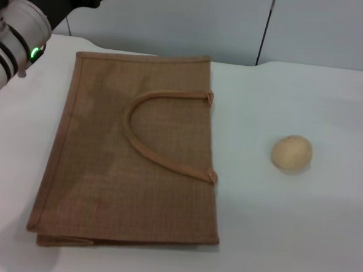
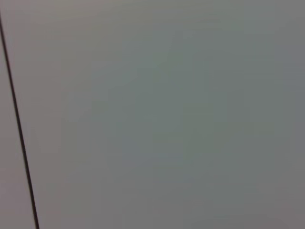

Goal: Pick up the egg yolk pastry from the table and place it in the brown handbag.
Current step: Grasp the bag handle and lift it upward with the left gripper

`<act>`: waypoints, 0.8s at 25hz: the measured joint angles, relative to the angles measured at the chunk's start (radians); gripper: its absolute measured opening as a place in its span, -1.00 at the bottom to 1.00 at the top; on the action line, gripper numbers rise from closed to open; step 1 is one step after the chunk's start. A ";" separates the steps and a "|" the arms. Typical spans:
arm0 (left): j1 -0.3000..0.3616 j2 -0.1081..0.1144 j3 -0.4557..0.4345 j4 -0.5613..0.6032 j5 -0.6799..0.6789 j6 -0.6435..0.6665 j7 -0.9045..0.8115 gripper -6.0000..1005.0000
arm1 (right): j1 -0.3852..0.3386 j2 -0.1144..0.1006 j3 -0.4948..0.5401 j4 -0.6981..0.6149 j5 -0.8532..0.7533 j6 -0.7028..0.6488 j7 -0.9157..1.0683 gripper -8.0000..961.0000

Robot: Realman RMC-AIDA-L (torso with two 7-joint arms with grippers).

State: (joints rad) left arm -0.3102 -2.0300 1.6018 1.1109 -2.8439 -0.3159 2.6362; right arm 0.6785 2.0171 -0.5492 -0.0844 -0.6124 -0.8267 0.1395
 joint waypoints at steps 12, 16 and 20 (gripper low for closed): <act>0.023 0.030 -0.001 0.024 0.013 -0.146 -0.169 0.71 | 0.000 0.000 0.000 0.000 0.001 0.000 0.000 0.79; 0.017 0.049 -0.033 -0.027 0.101 -0.289 -0.299 0.71 | 0.003 0.000 0.000 0.000 0.000 0.000 0.000 0.79; -0.005 0.050 -0.103 -0.047 0.328 -0.348 -0.463 0.71 | 0.004 0.000 0.000 0.000 0.000 0.000 0.000 0.79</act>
State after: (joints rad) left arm -0.3149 -1.9803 1.4989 1.0635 -2.5159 -0.6635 2.1727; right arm 0.6829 2.0172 -0.5492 -0.0844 -0.6120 -0.8268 0.1395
